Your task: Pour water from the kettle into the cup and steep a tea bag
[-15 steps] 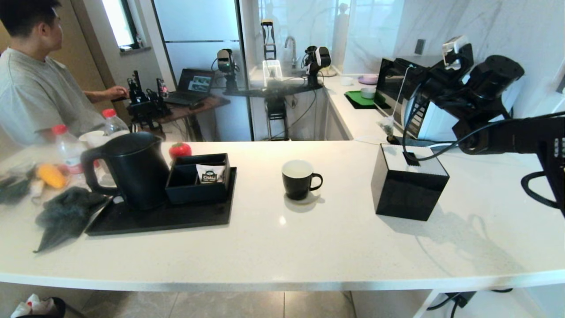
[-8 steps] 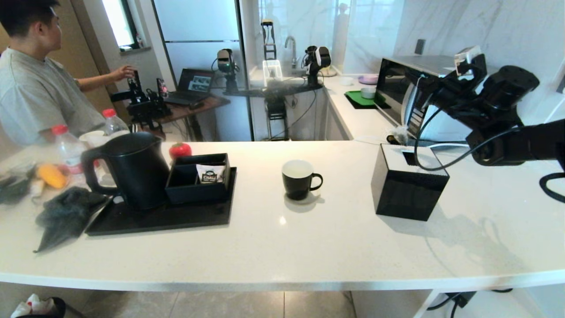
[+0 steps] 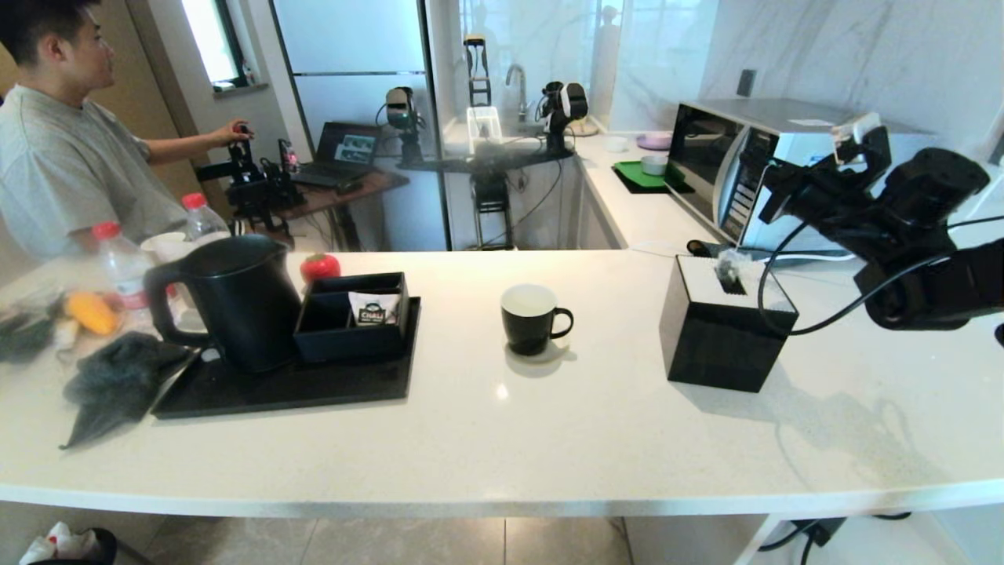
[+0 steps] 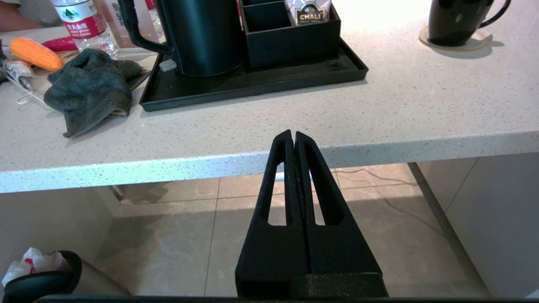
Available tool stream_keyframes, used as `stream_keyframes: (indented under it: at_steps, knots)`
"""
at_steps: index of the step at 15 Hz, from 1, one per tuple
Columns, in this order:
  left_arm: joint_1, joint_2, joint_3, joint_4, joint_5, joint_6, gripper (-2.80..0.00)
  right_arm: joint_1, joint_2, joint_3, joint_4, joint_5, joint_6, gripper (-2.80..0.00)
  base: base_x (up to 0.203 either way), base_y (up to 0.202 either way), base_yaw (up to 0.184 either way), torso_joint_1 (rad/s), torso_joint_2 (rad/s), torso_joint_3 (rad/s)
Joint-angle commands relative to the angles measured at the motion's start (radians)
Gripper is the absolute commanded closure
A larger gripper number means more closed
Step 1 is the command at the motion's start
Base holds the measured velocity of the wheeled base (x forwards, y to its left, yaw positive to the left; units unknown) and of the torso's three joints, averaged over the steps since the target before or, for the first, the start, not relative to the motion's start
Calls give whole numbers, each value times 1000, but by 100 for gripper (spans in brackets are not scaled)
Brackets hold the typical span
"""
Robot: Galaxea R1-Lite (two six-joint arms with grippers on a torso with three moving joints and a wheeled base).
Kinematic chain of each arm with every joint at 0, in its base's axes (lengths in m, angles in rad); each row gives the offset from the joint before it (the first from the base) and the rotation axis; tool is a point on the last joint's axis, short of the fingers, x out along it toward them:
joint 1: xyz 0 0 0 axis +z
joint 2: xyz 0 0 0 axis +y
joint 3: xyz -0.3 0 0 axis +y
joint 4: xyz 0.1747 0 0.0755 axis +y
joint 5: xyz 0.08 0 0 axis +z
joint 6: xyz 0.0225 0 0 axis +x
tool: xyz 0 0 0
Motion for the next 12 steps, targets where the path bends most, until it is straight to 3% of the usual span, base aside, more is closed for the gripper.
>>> stream_keyframes:
  at_steps: [1, 12]
  knots:
    - [0, 0, 0, 0, 1, 1, 0, -2, -18, 95, -57, 4, -1, 0, 0, 0, 0, 0, 0, 0]
    - [0, 0, 0, 0, -1, 1, 0, -2, -6, 283, -164, 14, -3, 0, 0, 0, 0, 0, 0, 0]
